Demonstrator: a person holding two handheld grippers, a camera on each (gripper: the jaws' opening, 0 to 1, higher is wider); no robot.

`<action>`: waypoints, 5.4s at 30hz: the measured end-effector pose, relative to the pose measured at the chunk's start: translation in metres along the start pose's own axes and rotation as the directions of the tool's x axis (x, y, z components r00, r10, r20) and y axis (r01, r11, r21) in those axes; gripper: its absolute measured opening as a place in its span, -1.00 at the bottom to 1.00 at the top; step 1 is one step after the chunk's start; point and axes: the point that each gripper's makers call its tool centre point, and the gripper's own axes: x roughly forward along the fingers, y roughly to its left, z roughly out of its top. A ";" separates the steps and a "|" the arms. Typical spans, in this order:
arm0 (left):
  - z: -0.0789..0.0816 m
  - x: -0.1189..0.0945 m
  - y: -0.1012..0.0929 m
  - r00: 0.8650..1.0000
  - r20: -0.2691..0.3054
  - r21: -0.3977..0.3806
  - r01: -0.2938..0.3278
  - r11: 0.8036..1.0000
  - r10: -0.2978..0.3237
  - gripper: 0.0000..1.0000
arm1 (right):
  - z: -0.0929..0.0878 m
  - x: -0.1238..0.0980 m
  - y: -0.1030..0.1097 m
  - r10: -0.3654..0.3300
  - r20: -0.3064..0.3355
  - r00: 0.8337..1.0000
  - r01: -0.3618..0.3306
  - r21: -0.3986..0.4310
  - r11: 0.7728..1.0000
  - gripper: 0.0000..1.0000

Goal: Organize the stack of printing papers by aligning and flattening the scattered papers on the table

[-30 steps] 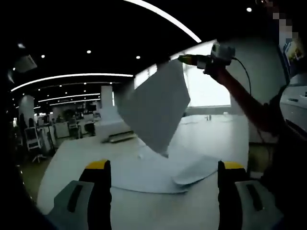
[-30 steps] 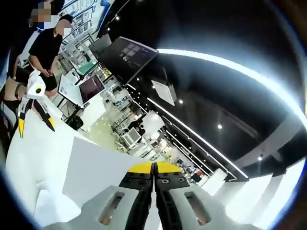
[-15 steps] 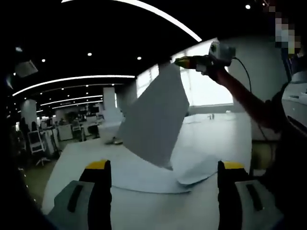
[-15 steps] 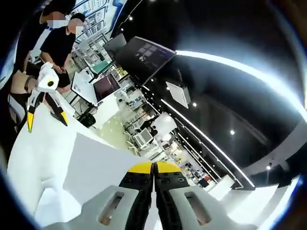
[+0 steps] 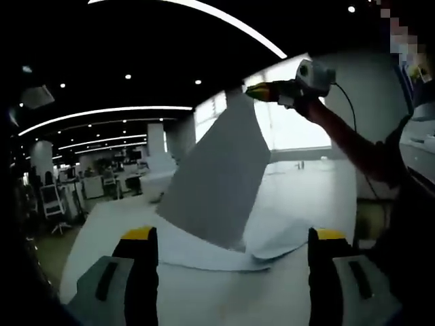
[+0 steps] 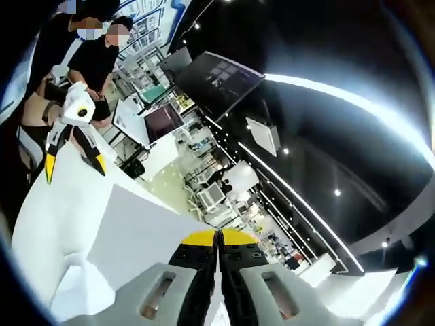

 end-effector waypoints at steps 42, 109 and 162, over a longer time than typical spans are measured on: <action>-0.027 -0.008 0.044 0.996 -0.028 -0.040 -0.082 0.996 0.081 0.88 | -0.015 0.028 -0.002 0.086 0.063 0.994 -0.087 0.019 0.996 -1.00; 0.006 0.003 0.041 0.998 0.056 0.021 -0.023 1.000 0.022 0.68 | 0.029 0.044 0.047 0.274 0.141 0.951 -0.262 -0.098 0.960 -1.00; -0.001 0.020 0.010 0.999 -0.016 0.066 0.052 0.996 -0.051 0.55 | 0.099 0.075 0.107 0.410 0.203 0.889 -0.340 -0.305 0.889 -1.00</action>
